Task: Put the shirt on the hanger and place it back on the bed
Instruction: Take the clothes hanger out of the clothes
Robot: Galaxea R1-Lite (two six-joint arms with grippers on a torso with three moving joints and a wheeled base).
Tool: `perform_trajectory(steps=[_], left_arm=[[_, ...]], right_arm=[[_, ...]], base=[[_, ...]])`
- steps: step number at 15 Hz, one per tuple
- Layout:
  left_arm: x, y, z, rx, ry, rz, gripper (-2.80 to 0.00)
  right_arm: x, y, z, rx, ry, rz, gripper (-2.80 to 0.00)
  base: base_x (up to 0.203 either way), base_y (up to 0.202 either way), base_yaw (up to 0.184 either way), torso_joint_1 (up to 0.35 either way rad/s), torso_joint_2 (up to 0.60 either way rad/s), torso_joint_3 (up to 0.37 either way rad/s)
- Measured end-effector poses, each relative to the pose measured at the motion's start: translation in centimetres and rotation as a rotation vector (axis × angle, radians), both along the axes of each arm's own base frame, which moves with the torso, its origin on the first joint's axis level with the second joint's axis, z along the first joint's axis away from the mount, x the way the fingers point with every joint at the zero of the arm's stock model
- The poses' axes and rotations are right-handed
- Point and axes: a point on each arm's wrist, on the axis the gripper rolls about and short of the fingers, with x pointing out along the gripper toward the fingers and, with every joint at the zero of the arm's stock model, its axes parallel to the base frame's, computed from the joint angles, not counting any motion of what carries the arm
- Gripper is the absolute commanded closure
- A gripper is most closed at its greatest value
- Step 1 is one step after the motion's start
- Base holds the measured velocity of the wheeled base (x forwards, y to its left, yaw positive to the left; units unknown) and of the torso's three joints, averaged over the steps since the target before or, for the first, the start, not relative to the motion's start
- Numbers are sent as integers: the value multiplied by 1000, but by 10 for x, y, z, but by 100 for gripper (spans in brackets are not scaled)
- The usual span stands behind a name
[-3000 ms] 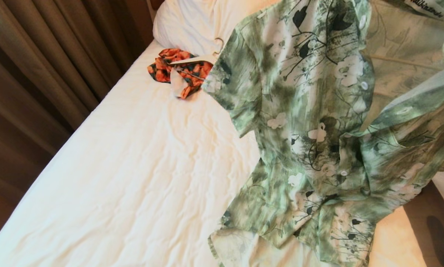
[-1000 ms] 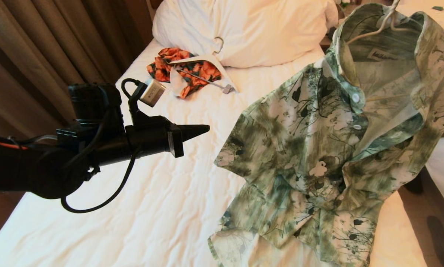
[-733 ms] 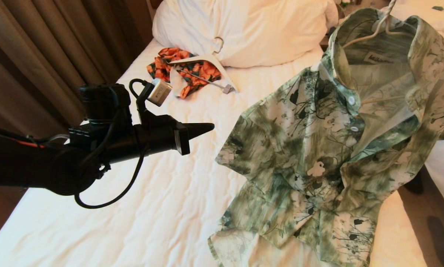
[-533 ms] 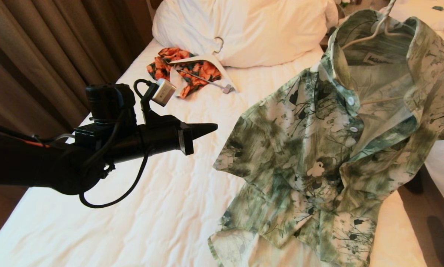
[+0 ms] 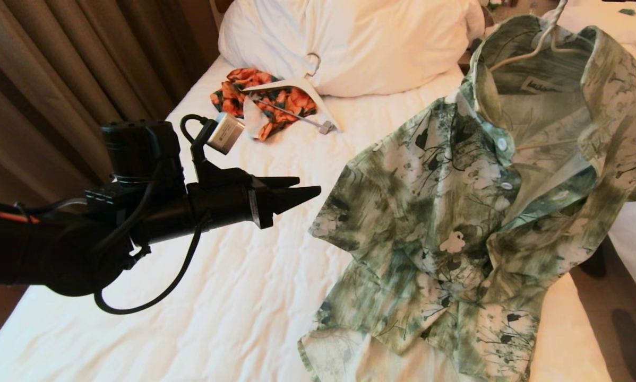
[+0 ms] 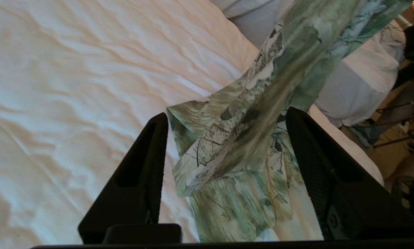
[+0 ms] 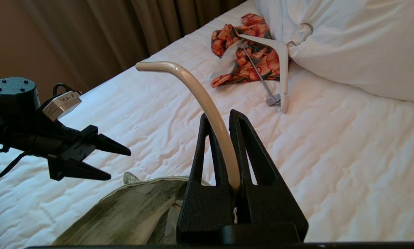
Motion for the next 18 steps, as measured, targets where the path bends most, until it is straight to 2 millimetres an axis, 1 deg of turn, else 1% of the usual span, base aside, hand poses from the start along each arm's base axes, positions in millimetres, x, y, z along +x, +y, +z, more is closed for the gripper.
perform_trajectory(steps=[4,7,12,14,18], left_arm=[[-2,-2,-3,-16,-21,-46,-280],[4,-12,0,-24,-39,-69,-280],[-1,-43,-5,-20,-29,-158,-280],[2,-54,-9,-25,-39,-180,-280],[11,-85,-7,-55,-95,-199,-280]], right_arm=[[0,3,-1,-1,3,12,0],[-1,5,-1,0,2,19,0],[1,7,1,4,-15,24,0],[1,7,1,5,-16,26,0],[2,7,0,5,-14,25,0]], base=[[0,0,0,0,0,0],[0,0,0,0,0,0],[0,0,0,0,0,0],[0,0,0,0,0,0],[0,0,0,0,0,0]])
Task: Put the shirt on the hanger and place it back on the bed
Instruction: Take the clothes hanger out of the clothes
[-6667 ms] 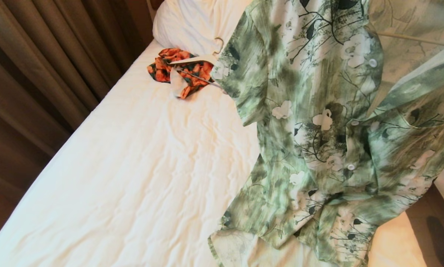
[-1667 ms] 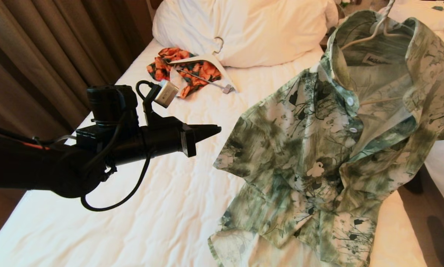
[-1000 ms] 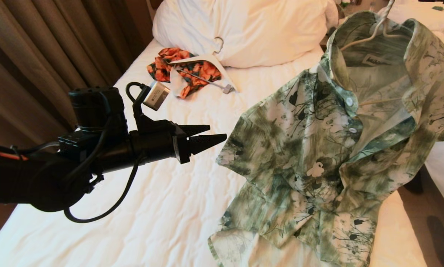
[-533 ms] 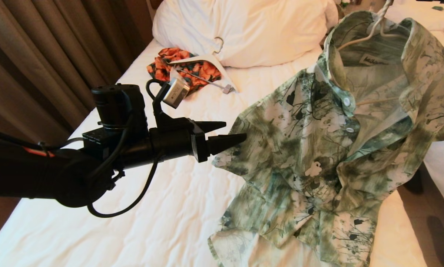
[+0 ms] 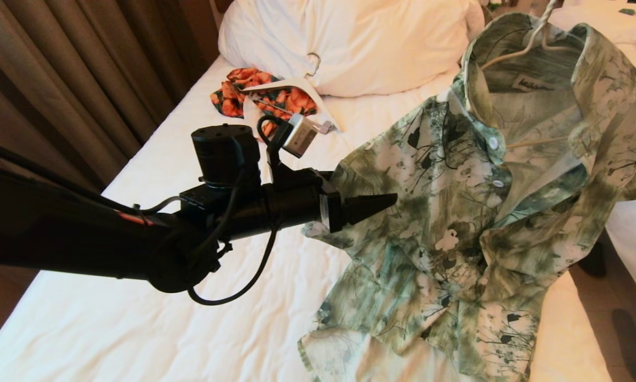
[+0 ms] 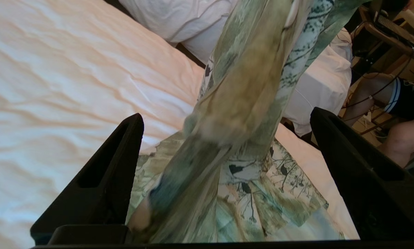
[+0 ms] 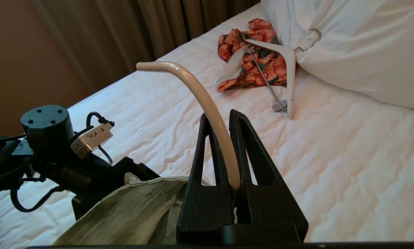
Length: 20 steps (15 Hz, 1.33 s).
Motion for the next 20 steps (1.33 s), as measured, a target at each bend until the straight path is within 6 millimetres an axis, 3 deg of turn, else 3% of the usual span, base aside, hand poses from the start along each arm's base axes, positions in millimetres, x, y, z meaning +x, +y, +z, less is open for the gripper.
perform_trajectory(steps=[3,4,12,20], left_arm=[[1,-14,-9,13,14,-15,-280],[1,-16,-12,17,17,-7,0],[-5,-15,-6,5,10,38,0],[-39,28,-2,-17,53,101,0]], right_arm=[[0,0,0,2,-1,-2,0],[-1,-1,1,2,-2,-4,0],[-2,-1,2,5,-5,-10,0],[-5,-7,8,63,-13,-83,0]], base=[[0,0,0,0,0,0],[0,0,0,0,0,0],[0,0,0,0,0,0],[0,0,0,0,0,0]])
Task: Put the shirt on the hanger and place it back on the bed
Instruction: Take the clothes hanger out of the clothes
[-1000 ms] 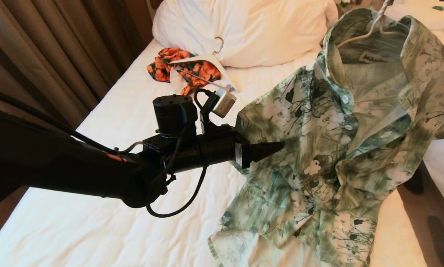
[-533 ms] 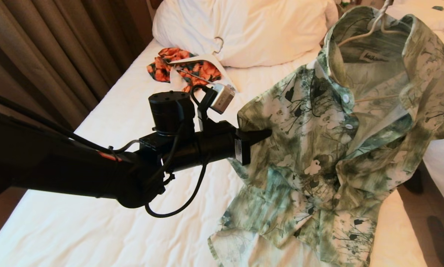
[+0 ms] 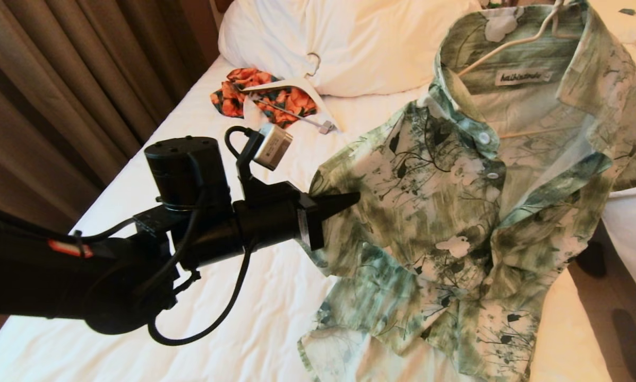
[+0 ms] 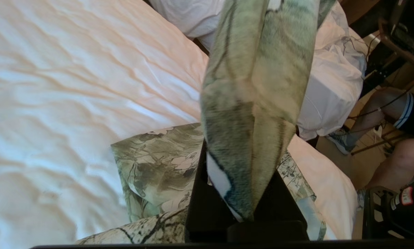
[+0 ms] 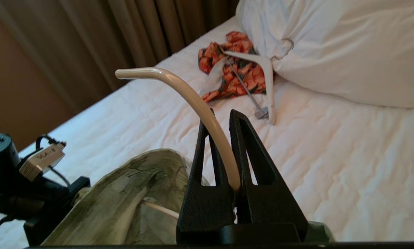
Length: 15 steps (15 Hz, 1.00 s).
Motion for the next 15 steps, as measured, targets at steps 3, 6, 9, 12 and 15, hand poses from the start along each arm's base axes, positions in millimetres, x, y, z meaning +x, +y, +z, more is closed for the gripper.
perform_trajectory(steps=[3,6,9,12,15], left_arm=[[-12,16,2,-26,24,65,0],[-23,26,3,-27,29,110,0],[-32,34,1,-26,45,116,0],[-42,48,-10,-29,116,141,0],[-55,58,-26,-2,167,148,0]], right_arm=[[-6,-2,6,33,-20,-21,0],[-13,-5,10,65,-23,-61,0],[-22,-8,17,93,-55,-83,0],[-29,-12,21,107,-73,-115,0],[-36,-14,25,113,-92,-119,0]], base=[[0,0,0,0,0,0],[0,0,0,0,0,0],[0,0,0,0,0,0],[0,0,0,0,0,0],[0,0,0,0,0,0]])
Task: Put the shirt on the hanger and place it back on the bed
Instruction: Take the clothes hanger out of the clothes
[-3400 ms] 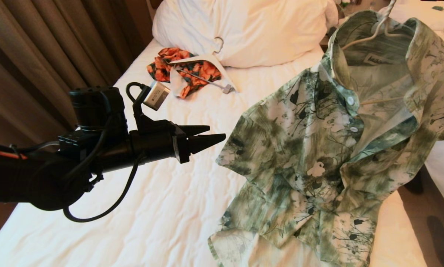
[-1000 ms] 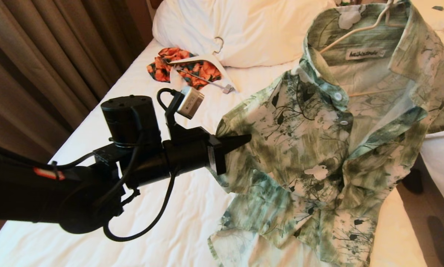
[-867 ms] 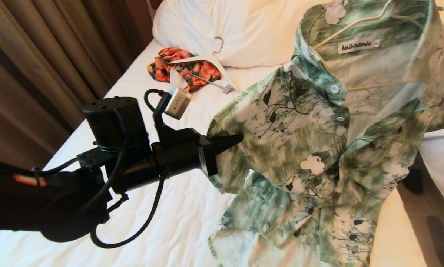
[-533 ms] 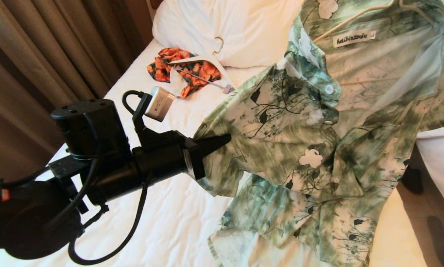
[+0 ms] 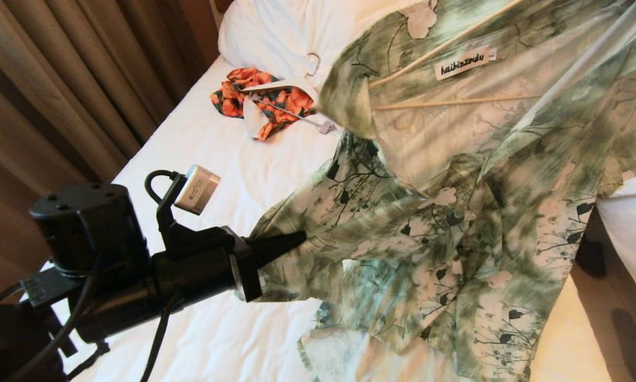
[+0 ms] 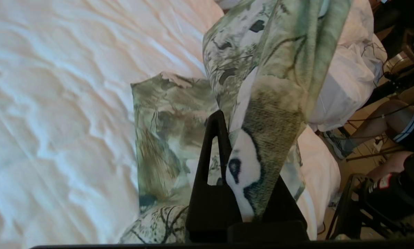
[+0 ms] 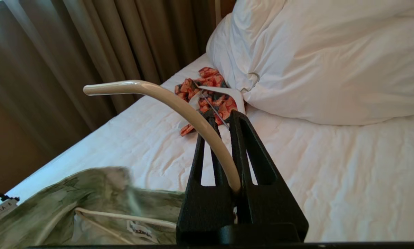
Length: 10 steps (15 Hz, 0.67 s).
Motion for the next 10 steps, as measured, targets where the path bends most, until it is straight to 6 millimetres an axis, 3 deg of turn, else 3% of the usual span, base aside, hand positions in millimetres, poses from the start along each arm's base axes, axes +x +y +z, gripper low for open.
perform_trajectory(steps=[6,10], left_arm=[[-16,-3,-26,77,74,38,0],[-19,-34,-6,124,47,79,0]], right_arm=[[-10,-3,4,16,-7,1,0],[-15,-2,5,67,21,33,0]], base=[[0,0,0,0,0,0],[0,0,0,0,0,0]])
